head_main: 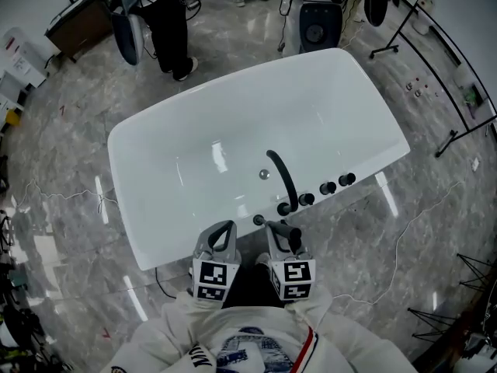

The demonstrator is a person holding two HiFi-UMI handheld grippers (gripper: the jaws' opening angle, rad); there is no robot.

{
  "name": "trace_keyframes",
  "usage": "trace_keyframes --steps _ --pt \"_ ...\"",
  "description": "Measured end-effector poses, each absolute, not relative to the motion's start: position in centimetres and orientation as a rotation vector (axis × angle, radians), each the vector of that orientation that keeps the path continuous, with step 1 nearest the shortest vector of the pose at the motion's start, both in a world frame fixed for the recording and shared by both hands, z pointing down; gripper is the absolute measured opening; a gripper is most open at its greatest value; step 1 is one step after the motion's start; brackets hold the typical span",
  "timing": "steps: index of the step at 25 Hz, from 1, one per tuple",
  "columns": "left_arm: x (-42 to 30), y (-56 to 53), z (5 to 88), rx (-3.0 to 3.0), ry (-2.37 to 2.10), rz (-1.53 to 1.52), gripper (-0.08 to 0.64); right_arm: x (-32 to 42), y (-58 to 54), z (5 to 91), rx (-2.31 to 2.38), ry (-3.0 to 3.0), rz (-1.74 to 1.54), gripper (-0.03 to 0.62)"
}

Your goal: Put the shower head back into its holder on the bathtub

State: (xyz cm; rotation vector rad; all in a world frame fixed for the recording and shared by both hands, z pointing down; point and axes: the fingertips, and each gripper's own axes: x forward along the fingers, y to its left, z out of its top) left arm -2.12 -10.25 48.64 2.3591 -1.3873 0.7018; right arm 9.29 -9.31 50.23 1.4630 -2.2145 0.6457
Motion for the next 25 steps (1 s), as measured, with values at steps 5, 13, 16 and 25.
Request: trace_keyframes --steps 5,13,16,25 --pt "-2.3 -10.9 50.0 2.375 -1.349 0.699 0.002 9.0 -9.2 51.5 1.498 -2.179 0.666 0.138" --pt "-2.0 -11.8 52.0 2.412 -1.298 0.681 0.002 9.5 -9.4 53.6 1.568 -2.122 0.677 0.138" --pt "-2.1 -11.8 52.9 2.414 -1.281 0.678 0.002 9.6 -9.2 54.4 1.59 -2.097 0.69 0.138" --pt "-1.8 -11.9 56.2 2.396 -1.277 0.652 0.002 9.4 -8.8 56.6 1.594 -2.083 0.688 0.138"
